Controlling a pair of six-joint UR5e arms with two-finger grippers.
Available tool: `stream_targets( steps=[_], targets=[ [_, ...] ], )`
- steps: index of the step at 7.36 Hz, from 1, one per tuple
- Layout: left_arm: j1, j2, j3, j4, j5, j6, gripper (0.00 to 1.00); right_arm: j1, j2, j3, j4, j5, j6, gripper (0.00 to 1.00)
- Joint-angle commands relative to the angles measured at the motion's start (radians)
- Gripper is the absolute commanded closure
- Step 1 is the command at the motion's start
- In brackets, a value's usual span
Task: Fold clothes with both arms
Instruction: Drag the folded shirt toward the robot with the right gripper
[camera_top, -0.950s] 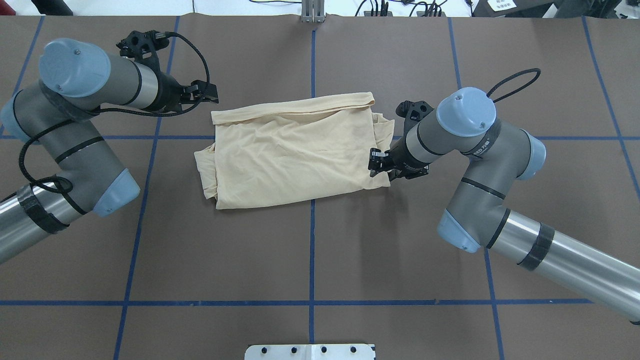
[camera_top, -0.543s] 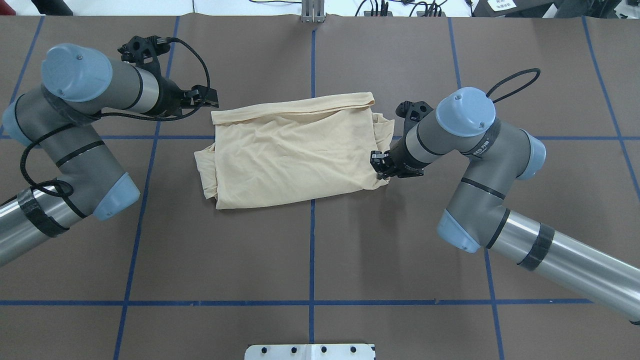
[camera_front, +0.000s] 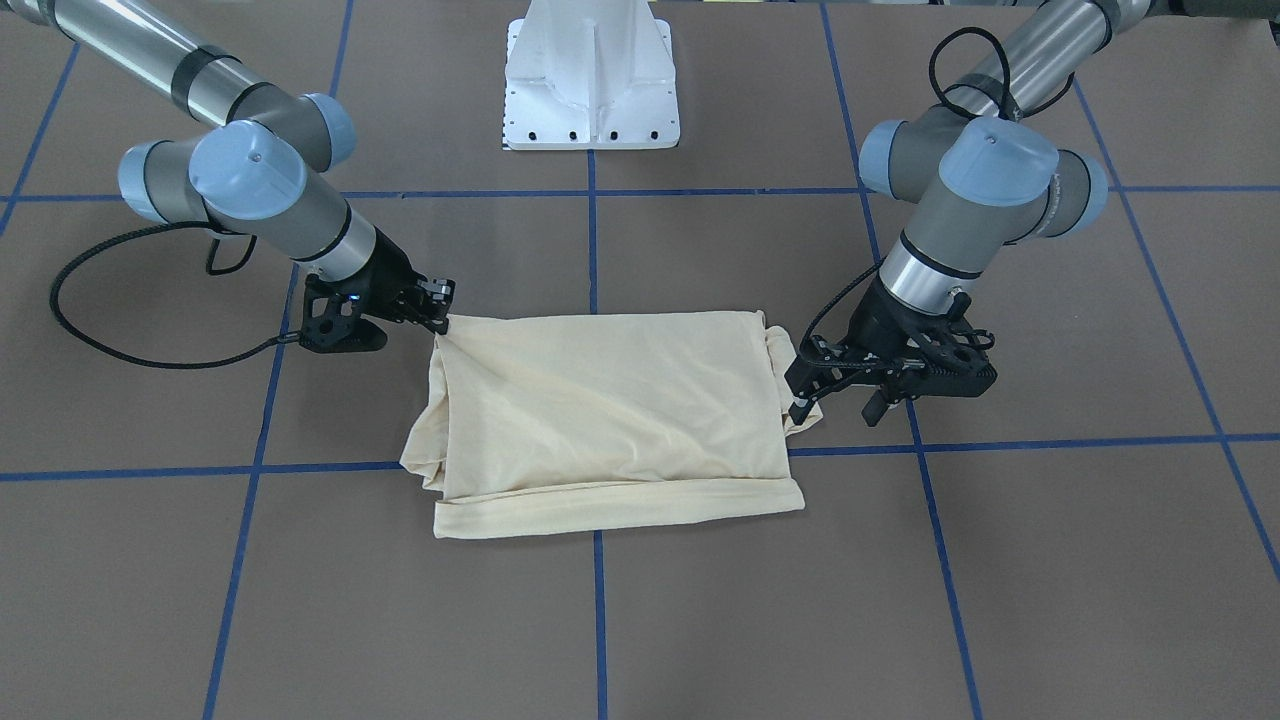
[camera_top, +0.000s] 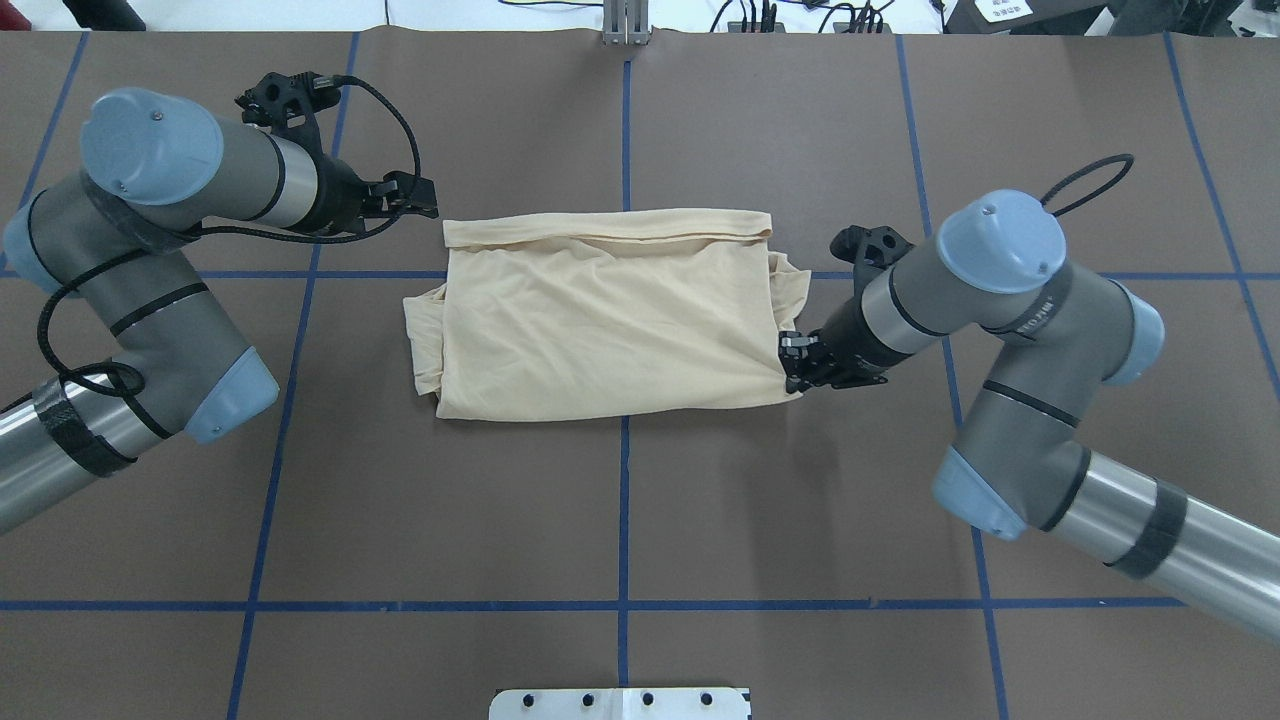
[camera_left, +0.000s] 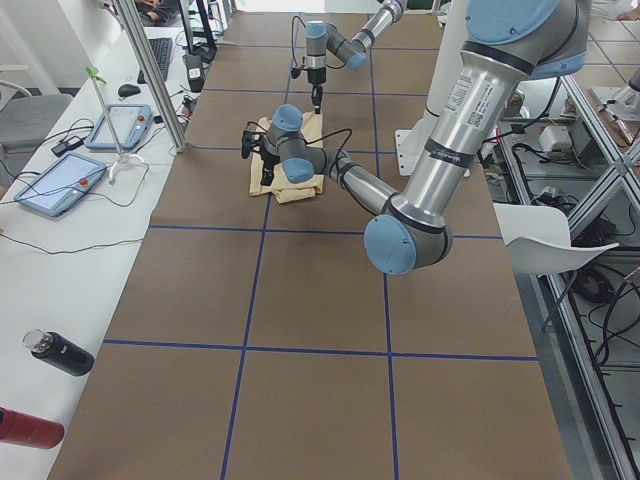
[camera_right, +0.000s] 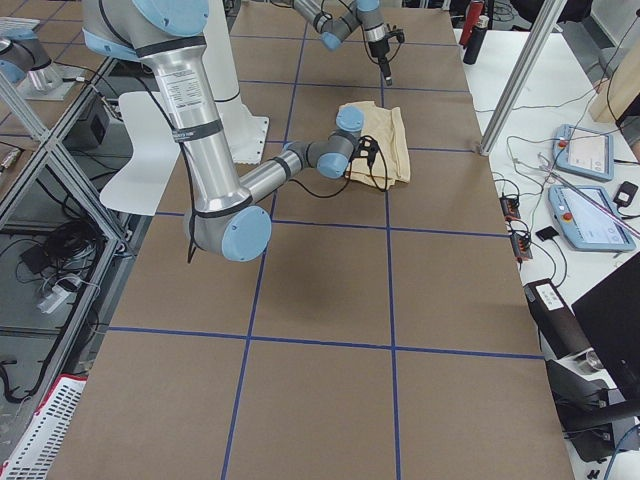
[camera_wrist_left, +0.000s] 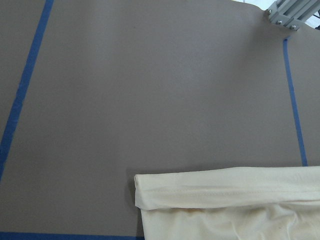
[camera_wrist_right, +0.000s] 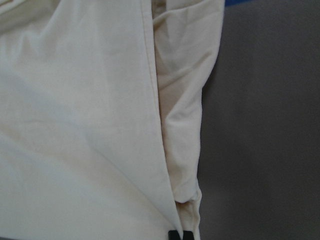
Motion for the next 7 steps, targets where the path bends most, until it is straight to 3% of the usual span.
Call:
stream_targets(
  steps=[1,3,5,7],
  targets=[
    [0.009,0.01,-0.002,-0.002,0.0,-0.002,0.01,-0.039,-0.143,0.14,0.001,0.073,0.055,1.0],
    [0.013,0.025,0.0,-0.002,0.001,0.0,0.01,-0.167,-0.192,0.211,0.001,0.079,0.173,1.0],
    [0.013,0.033,0.004,-0.005,0.001,0.005,0.01,-0.282,-0.281,0.299,0.001,0.148,0.292,1.0],
    [0.013,0.033,0.001,-0.006,0.001,0.003,0.01,-0.397,-0.323,0.324,0.003,0.149,0.412,1.0]
  ],
)
